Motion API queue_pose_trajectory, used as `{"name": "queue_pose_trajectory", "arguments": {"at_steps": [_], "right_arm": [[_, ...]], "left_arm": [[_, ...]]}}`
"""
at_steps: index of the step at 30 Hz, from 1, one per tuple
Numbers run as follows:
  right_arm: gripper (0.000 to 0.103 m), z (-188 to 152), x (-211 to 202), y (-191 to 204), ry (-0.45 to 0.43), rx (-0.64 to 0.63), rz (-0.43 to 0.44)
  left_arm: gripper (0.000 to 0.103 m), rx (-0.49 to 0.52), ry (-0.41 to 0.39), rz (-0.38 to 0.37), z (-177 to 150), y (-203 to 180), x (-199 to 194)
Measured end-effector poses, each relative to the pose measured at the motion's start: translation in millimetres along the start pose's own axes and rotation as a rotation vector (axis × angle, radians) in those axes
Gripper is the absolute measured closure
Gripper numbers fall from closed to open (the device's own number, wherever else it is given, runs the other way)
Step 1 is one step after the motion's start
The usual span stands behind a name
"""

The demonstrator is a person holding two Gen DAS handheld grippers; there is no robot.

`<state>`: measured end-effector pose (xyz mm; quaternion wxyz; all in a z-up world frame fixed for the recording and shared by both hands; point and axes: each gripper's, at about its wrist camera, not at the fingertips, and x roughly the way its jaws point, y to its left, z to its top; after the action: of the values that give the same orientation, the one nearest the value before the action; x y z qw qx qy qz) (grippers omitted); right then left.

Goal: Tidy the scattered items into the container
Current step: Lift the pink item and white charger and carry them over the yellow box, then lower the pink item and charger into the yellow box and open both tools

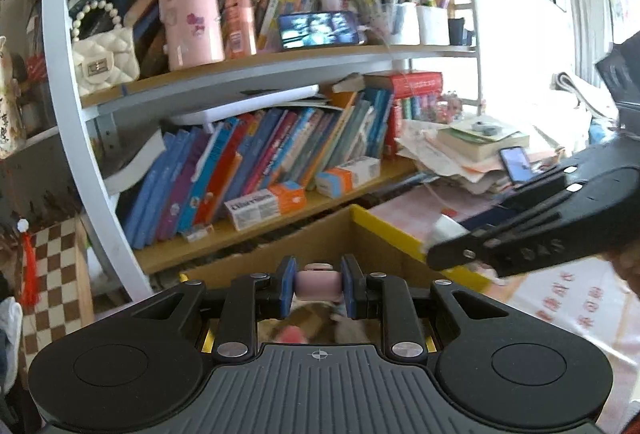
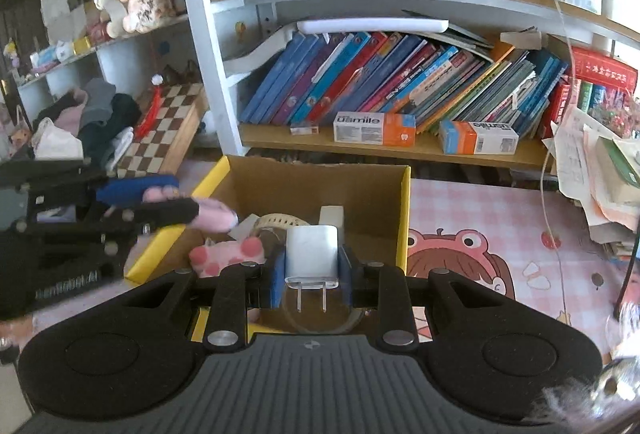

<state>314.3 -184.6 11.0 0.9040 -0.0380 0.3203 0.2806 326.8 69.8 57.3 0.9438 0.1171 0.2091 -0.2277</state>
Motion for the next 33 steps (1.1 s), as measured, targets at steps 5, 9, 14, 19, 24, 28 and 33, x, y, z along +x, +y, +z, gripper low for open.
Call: {"name": "queue_pose_trajectory", "arguments": {"at_steps": [5, 9, 14, 19, 24, 28, 33], "right_arm": [[0.077, 9, 38, 2, 0.058, -0.032, -0.019], [0.077, 18, 72, 2, 0.108, -0.073, -0.04], [0.077, 28, 117, 3, 0.178, -0.168, -0.096], [0.077, 29, 160, 2, 0.271, -0.242, -0.118], [0.077, 27, 187, 0, 0.342, -0.282, -0.142], [0.077, 26, 197, 2, 0.367, -0.319, -0.15], [0.071, 30, 201, 2, 0.357, -0.324, -0.157]], "left_arm": [[0.08, -0.021, 0.044, 0.024, -4, 27, 32], [0.08, -0.01, 0.081, 0.015, -11, 37, 53], [0.08, -0.012, 0.131, -0.006, -21, 47, 77], [0.08, -0.032, 0.157, -0.029, -29, 52, 90], [0.08, -0.041, 0.164, -0.034, -34, 55, 97], [0.08, -0.042, 0.188, -0.029, -38, 57, 104], [0.076, -0.049, 0.194, -0.033, -40, 58, 106]]}}
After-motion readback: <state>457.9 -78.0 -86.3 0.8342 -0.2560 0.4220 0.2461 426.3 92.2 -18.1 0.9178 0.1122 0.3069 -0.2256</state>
